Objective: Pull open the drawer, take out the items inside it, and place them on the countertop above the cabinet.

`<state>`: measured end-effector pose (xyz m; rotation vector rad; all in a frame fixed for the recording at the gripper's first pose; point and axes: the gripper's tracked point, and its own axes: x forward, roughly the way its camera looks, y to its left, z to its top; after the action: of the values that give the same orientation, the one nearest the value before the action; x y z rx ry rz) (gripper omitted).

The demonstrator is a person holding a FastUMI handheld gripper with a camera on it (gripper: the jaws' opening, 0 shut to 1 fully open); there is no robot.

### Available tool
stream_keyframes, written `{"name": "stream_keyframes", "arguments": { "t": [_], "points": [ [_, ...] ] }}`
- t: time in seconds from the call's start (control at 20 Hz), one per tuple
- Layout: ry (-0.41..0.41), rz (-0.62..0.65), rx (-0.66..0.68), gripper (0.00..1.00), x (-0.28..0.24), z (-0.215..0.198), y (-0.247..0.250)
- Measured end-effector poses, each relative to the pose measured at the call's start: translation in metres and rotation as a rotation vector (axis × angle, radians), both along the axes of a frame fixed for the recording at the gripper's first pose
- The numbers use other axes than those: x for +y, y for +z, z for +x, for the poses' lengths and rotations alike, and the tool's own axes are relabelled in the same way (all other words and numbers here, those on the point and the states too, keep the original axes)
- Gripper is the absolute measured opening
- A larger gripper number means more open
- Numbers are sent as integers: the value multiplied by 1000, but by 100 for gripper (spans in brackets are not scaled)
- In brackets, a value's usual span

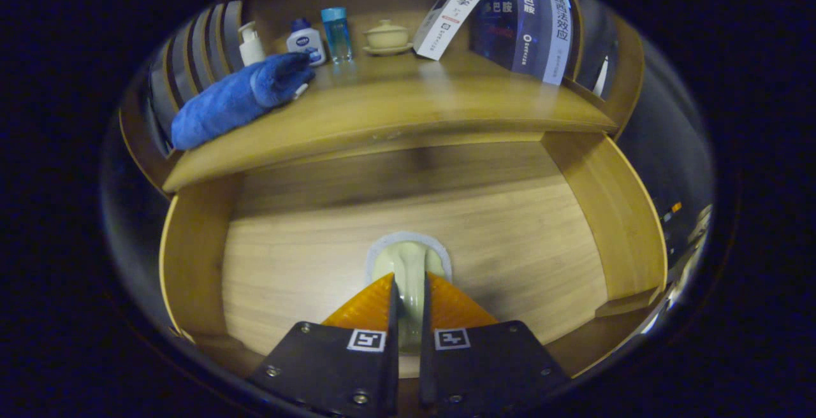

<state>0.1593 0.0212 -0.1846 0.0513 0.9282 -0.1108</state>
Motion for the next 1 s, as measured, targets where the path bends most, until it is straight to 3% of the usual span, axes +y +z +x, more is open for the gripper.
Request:
{"name": "stream_keyframes", "arguments": {
  "t": [0.15,0.4,0.65,1.0],
  "points": [
    [24,-25,-49,14,-4,-3,12],
    [-18,-12,-174,14,-11,-4,59],
    [40,-144,-272,14,-8,-11,106],
    [61,-142,-494,14,10,-18,192]
  ]
}}
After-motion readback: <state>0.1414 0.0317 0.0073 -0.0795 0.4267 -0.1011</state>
